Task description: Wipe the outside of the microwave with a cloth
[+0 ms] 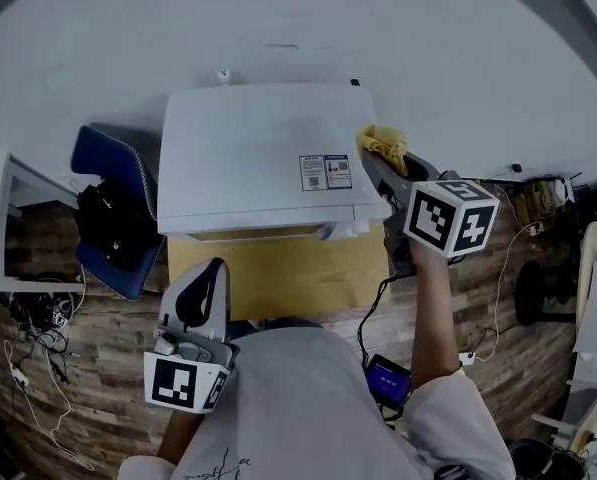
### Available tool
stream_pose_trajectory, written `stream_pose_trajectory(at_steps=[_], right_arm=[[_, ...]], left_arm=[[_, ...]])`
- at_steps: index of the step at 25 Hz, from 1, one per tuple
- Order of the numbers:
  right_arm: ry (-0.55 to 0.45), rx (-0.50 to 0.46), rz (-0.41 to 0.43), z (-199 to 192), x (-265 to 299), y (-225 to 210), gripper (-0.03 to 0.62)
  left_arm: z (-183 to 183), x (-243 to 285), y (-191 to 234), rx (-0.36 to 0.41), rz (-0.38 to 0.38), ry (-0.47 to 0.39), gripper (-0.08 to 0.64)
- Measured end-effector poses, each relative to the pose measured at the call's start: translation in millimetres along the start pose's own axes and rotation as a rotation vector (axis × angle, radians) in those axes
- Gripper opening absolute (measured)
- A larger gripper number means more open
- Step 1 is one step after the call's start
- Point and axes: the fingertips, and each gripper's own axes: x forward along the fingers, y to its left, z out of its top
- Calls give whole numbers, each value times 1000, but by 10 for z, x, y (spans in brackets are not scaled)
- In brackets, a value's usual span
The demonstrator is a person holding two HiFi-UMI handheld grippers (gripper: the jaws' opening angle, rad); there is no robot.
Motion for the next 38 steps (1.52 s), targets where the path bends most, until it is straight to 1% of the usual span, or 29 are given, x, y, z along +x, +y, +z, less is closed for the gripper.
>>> stream_pose_trajectory(at_steps=[5, 10, 14, 17, 20, 26, 31, 35, 38], right_arm=[[24, 22, -80, 196, 279, -299, 120], [58, 38, -175, 366, 612, -677, 120], [114, 55, -240, 364, 928, -994, 120], [157, 58, -273, 309, 1127, -1140, 120], [189, 56, -306, 257, 1227, -1270, 120], [211, 52, -330, 222, 1343, -1361, 120], [210, 89, -332, 204, 1379, -1398, 120], [214, 90, -341, 224, 1421, -1387, 120], [211, 91, -349, 219, 1432, -1372, 118]], left_arm=[[86, 23, 144, 6, -32, -6, -8], [132, -15, 291, 4, -36, -9, -8], [105, -90, 364, -8, -20, -5, -8], [48, -154, 395, -16, -5, 10, -8], [36, -117, 386, -31, -7, 1, -8], [61, -50, 314, -7, -35, -16, -8], [51, -18, 276, -13, -53, -4, -8], [34, 4, 294, -9, -50, -8, -8], [31, -4, 308, -29, -36, -13, -8]])
